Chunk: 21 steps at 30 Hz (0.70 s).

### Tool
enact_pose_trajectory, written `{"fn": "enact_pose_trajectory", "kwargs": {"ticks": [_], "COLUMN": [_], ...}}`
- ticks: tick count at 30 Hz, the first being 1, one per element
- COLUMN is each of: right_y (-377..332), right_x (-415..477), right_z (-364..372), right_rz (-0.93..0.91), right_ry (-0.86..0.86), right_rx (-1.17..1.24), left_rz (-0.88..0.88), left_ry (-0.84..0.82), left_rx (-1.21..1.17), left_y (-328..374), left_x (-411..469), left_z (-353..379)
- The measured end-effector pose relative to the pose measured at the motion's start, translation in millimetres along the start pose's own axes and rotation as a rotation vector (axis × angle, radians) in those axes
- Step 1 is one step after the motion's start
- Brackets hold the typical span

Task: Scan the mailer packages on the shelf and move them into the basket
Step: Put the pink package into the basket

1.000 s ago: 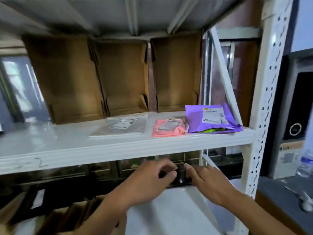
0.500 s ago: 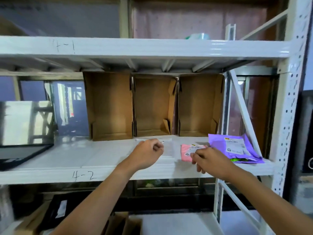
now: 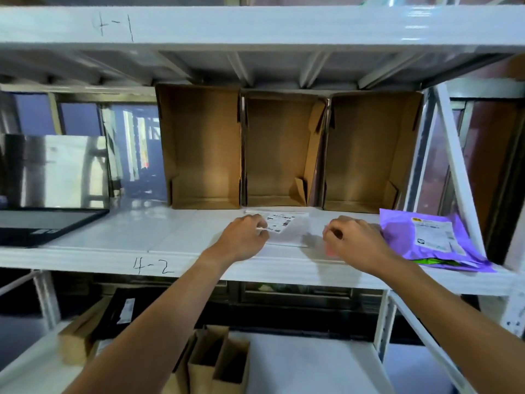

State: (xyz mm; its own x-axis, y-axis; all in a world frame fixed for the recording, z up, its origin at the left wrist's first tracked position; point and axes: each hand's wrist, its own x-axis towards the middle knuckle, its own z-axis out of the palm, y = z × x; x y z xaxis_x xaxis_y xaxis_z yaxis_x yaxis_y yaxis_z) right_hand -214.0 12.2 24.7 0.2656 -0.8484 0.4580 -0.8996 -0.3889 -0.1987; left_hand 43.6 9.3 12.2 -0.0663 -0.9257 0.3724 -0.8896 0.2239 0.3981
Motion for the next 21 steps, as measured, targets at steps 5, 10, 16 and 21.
{"fn": "enact_pose_trajectory", "kwargs": {"ticks": [5, 10, 16, 21], "right_y": [21.8, 40.6, 36.4, 23.7], "right_x": [13.4, 16.8, 22.9, 33.7], "right_z": [12.3, 17.1, 19.6, 21.2], "right_rz": [0.093, 0.272, 0.195, 0.167], "right_ry": [0.009, -0.086, -0.229, -0.274], "right_rx": [-0.077, -0.073, 0.121, 0.302], "left_rz": [0.047, 0.110, 0.132, 0.147], "left_ry": [-0.020, -0.083, -0.133, -0.134], "left_rx": [-0.069, -0.126, -0.162, -0.159], "left_y": [24.5, 50.0, 61.2, 72.9], "left_x": [14.5, 27.0, 40.0, 50.0], "left_z": [19.2, 37.3, 55.7, 70.9]}}
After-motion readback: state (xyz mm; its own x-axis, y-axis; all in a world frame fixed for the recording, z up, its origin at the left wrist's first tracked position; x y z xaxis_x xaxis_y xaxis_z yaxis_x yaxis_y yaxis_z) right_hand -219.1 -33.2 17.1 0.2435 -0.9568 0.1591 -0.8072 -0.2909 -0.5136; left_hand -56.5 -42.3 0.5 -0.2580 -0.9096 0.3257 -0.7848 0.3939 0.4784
